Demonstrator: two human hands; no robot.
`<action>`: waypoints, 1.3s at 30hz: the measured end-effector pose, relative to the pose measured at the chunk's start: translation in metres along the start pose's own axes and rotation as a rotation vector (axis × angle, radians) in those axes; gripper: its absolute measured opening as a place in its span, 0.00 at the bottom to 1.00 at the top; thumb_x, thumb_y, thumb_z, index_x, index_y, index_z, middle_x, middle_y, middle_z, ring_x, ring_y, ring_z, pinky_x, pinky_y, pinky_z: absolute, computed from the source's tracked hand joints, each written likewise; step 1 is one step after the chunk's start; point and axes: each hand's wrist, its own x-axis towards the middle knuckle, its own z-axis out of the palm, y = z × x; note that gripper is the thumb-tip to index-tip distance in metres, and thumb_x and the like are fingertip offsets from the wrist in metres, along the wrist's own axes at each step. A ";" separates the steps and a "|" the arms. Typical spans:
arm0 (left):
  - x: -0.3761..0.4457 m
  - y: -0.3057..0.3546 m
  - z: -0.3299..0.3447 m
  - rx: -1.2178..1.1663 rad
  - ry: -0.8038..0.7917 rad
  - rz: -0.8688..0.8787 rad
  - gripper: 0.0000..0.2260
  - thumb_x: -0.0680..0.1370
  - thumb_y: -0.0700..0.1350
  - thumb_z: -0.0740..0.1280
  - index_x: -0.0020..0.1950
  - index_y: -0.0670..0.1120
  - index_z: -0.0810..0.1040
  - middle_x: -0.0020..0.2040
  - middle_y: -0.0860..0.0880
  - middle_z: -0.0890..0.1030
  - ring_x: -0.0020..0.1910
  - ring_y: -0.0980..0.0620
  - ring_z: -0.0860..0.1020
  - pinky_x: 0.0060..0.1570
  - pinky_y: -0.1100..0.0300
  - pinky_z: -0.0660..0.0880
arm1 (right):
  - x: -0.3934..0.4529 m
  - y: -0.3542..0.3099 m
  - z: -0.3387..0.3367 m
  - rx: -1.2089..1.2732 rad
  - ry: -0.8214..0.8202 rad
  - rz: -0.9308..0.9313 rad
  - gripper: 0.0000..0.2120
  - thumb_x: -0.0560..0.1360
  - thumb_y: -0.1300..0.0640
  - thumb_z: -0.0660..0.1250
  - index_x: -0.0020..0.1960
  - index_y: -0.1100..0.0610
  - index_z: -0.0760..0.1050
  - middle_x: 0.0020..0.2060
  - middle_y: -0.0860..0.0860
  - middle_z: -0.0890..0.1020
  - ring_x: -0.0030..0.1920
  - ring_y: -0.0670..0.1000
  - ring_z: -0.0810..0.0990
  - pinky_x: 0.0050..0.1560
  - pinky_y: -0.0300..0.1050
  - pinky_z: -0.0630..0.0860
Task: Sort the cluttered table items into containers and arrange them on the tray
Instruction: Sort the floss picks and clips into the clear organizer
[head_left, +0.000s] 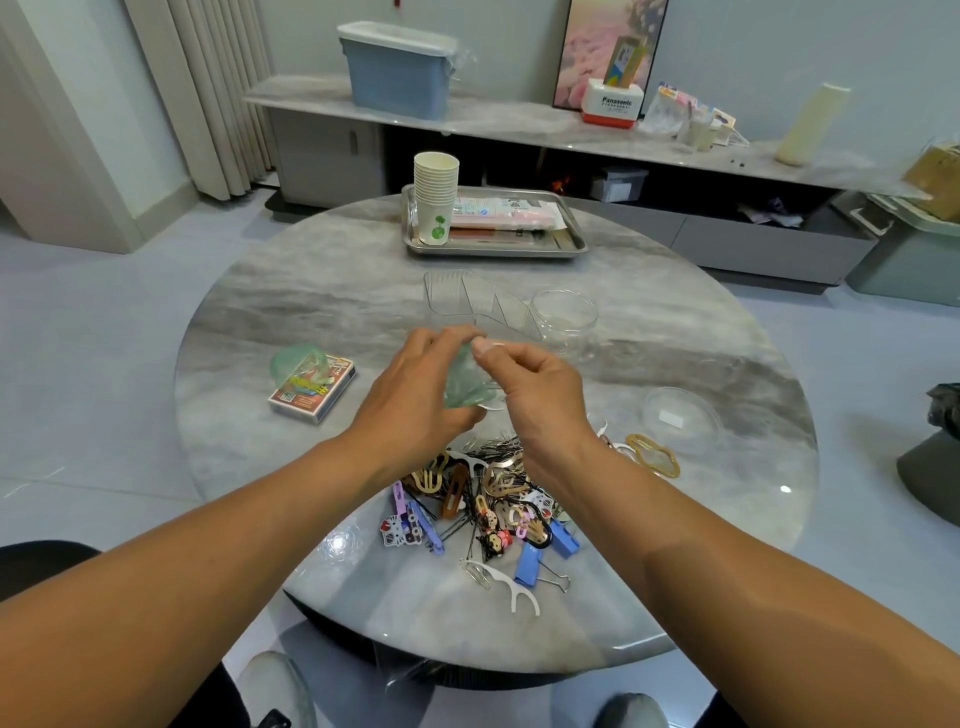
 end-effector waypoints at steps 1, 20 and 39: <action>0.000 0.000 0.000 -0.016 -0.003 -0.002 0.34 0.72 0.51 0.78 0.71 0.65 0.63 0.67 0.57 0.68 0.62 0.54 0.72 0.56 0.55 0.72 | -0.001 0.002 0.001 -0.046 -0.019 -0.018 0.04 0.73 0.54 0.77 0.43 0.54 0.85 0.45 0.52 0.87 0.51 0.47 0.84 0.51 0.38 0.74; 0.017 -0.060 -0.011 -0.030 -0.038 -0.401 0.40 0.68 0.48 0.82 0.72 0.52 0.62 0.72 0.45 0.68 0.66 0.45 0.71 0.62 0.52 0.70 | 0.065 0.015 -0.076 -1.319 -0.146 0.051 0.28 0.74 0.43 0.74 0.71 0.49 0.75 0.70 0.54 0.77 0.69 0.58 0.74 0.70 0.58 0.71; 0.028 -0.019 0.034 0.539 -0.378 0.044 0.19 0.77 0.30 0.66 0.66 0.43 0.75 0.61 0.44 0.78 0.59 0.45 0.76 0.58 0.48 0.78 | 0.071 0.010 -0.055 -1.177 -0.271 0.097 0.10 0.70 0.59 0.80 0.47 0.55 0.80 0.44 0.50 0.85 0.52 0.54 0.83 0.68 0.61 0.71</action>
